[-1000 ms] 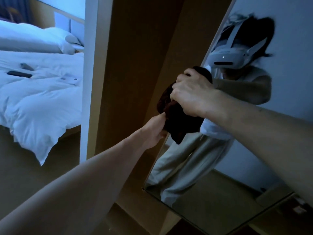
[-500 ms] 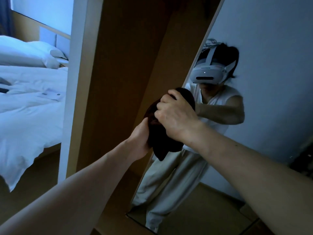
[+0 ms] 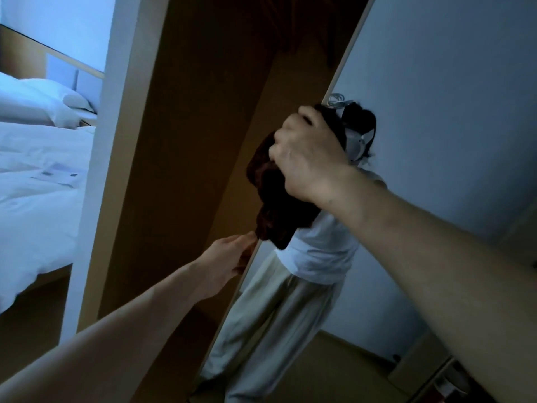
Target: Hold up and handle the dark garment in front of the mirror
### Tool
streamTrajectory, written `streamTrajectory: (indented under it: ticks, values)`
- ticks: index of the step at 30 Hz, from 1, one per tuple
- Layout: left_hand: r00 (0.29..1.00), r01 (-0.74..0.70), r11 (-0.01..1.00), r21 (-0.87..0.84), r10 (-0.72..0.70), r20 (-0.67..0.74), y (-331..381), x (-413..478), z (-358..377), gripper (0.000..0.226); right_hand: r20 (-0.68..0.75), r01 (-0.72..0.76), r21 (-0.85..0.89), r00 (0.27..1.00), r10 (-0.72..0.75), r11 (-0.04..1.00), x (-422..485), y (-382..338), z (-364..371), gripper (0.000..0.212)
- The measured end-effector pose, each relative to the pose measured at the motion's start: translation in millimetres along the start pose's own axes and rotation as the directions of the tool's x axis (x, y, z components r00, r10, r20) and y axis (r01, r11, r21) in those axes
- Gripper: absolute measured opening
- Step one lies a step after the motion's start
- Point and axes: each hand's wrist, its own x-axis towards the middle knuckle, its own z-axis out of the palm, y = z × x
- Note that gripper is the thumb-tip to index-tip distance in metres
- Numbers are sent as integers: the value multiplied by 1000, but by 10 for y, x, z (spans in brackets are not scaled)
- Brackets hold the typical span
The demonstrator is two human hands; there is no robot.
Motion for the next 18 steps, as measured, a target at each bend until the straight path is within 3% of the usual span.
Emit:
streamTrajectory:
  ticks: [2, 6, 10, 18]
  values:
    - [999, -27, 998, 52, 29, -29, -2, -10, -7, 24, 8, 75, 66, 997, -76, 995, -115, -279, 162, 25]
    - [1000, -28, 1000, -9, 28, -5, 51, -91, -4, 20, -5, 174, 228, 984, -178, 958, -316, -598, 396, 33]
    - [998, -59, 998, 27, 58, 33, 166, -56, 25, 17, -19, 225, 158, 974, -224, 962, -246, -282, 283, 33]
    - [976, -203, 978, -38, 205, 74, 1254, -47, 345, 16, 0, -70, -118, 997, 71, 991, 284, 862, -340, 37]
